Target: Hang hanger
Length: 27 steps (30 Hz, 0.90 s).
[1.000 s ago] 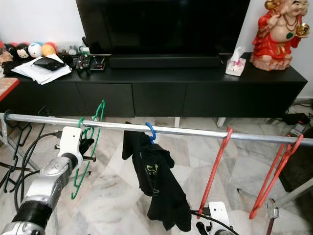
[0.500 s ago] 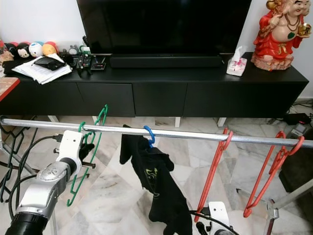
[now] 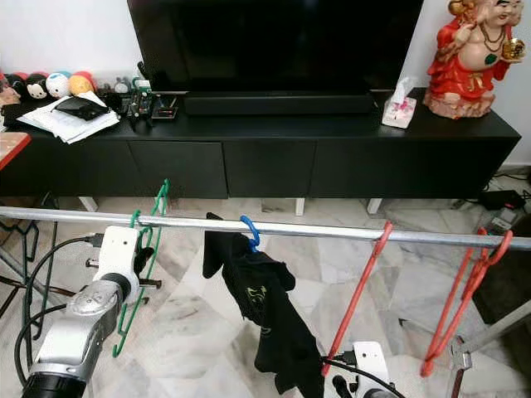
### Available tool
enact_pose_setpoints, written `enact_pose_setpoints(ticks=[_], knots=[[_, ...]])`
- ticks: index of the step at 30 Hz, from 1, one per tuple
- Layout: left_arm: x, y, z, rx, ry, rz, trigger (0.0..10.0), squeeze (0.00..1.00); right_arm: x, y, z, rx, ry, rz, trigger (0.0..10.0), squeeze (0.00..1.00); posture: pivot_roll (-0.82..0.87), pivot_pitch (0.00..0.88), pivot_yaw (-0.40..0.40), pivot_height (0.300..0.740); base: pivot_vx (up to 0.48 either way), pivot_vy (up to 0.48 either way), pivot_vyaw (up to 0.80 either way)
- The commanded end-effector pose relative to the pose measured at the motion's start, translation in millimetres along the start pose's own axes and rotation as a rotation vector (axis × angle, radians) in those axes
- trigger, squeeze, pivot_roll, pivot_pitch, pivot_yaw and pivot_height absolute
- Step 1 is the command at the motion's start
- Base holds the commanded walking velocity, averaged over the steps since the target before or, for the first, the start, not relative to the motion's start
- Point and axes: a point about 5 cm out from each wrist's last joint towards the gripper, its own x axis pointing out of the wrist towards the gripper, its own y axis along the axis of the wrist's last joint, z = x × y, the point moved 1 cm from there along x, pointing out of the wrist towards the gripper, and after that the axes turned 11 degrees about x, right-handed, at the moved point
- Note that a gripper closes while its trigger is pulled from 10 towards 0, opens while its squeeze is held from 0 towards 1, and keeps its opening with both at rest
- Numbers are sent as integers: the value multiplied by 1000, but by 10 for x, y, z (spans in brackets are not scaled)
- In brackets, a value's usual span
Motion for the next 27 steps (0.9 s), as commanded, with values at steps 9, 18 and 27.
enact_pose_setpoints(ticks=[9,18,27], knots=[[-30,-168,-27,-17,20,-73,10000,1000,0,-16,-2,-9,2,-11,10000,0,-56,0,5,740,0,0,0],[-69,-78,-65,-39,24,-29,10000,1000,-1,-20,-1,-10,3,-11,10000,0,-55,0,5,740,0,0,0],[-321,-19,-68,20,-107,-7,10000,1000,0,-20,-3,-11,5,-13,10000,0,-43,0,4,740,0,0,0]])
